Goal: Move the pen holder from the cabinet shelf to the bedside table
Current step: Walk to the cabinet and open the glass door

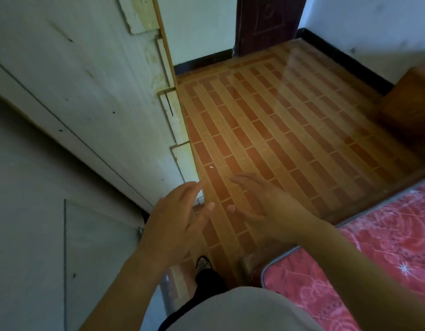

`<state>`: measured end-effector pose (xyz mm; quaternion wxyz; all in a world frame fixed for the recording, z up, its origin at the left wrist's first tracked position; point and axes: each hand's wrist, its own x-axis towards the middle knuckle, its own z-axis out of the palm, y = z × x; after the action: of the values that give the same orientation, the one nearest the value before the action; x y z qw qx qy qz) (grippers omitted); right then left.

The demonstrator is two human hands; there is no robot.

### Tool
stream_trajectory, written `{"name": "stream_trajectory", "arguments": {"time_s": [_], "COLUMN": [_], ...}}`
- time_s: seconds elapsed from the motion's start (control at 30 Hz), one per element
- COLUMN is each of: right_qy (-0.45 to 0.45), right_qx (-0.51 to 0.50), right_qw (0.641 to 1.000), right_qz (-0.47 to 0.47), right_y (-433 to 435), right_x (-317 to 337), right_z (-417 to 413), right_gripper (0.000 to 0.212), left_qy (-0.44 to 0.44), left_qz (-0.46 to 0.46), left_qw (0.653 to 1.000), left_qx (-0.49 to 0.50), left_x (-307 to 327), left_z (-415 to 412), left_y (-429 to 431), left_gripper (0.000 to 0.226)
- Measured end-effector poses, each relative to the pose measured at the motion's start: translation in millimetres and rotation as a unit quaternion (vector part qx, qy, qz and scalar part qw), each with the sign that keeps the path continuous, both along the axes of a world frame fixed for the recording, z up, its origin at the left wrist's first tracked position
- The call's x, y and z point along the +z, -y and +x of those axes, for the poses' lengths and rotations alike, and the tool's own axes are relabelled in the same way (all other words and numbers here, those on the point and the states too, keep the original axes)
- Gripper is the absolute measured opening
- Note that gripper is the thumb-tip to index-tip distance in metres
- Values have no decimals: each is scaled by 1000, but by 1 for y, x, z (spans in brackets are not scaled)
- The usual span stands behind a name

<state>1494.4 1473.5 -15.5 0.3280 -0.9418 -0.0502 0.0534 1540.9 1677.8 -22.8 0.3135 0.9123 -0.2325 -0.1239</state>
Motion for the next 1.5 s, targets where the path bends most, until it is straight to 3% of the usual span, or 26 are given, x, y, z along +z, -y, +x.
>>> {"name": "stream_trajectory", "arguments": {"time_s": [0.47,0.7,1.07,1.5], "right_qy": [2,24,-32,-19], "right_qx": [-155,-168,-91,58], "right_qw": [988,985,989,993], "right_qz": [-22,-35,-109,-102], "right_y": [64,135,314,360], "right_x": [2,2,11,12], "right_z": [109,197,345,536], "right_gripper": [63,63,64,64], "left_qy": [23,55,14,13], "left_qz": [-1,10,11,-9], "left_qw": [982,976,993,999], "left_qx": [-188,-211,-119,30], "left_x": [-1,-1,-14,-13], "left_z": [175,263,392,528], "left_y": [92,167,333,360], "left_gripper": [65,60,63,64]}}
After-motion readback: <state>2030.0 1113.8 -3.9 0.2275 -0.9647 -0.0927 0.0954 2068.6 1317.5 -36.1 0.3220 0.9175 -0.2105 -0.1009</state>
